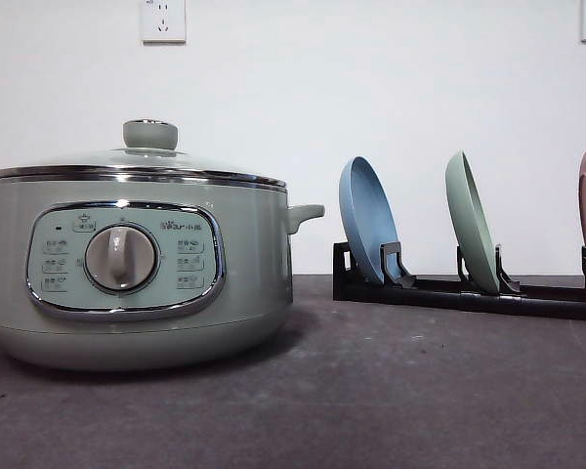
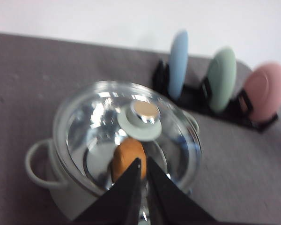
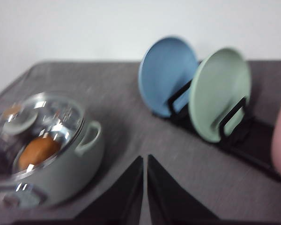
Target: Transfer potato from steamer to green plate
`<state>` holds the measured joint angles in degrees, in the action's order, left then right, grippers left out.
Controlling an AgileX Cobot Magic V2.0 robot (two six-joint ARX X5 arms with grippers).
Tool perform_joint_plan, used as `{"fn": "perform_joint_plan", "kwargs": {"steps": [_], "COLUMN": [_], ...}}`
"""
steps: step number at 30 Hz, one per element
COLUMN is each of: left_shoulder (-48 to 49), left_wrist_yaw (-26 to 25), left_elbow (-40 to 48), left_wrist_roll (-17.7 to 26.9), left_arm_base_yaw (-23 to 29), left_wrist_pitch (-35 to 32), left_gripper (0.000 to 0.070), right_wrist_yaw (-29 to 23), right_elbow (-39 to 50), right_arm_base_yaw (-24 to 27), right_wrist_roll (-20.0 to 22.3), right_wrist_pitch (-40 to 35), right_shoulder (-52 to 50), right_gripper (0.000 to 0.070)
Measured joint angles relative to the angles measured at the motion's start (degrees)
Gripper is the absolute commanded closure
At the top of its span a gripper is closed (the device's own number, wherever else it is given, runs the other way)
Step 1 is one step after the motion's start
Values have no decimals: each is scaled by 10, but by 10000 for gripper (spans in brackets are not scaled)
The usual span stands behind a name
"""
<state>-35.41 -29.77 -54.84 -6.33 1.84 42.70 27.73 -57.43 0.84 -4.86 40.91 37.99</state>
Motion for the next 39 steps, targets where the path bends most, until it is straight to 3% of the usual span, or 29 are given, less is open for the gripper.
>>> {"fn": "perform_joint_plan", "kwargs": {"steps": [5,11,12,14,16,18,19,21,31,39], "left_shoulder": [-12,-10,-10,-10,-10,-10,-10,-10,-10,-10], "left_wrist_yaw": [-36,-37,-37,-37,-37,-37,-37,-37,-37,-37], "left_elbow": [-23,-24,-24,-24,-24,-24,-24,-24,-24,-24], "left_wrist_roll": [38,50,53,54,54,54,54,56,56,56], "left_arm_base_yaw": [-14,-19,-19,-19,-19,-19,-19,-19,-19,-19], "left_wrist_pitch": [38,43,43,43,43,43,43,43,42,26], "left_gripper": [690,679,667,628,466,249,165,108,108,108], "right_wrist_yaw": [23,22,22,21,18,8,5,2,-8,-9], "right_elbow": [-32,-33,-33,-33,-33,-33,-33,-33,-33,-76], "right_arm_base_yaw": [-12,-23,-24,-24,-24,-24,-24,-24,-24,-24], "right_wrist_roll": [37,51,51,51,51,51,51,51,42,-34], "right_wrist_pitch": [65,75,75,75,75,75,75,75,57,-19], "right_shoulder": [28,32,32,32,32,32,32,32,35,110], "right_gripper": [697,680,634,460,250,164,162,162,163,163]}}
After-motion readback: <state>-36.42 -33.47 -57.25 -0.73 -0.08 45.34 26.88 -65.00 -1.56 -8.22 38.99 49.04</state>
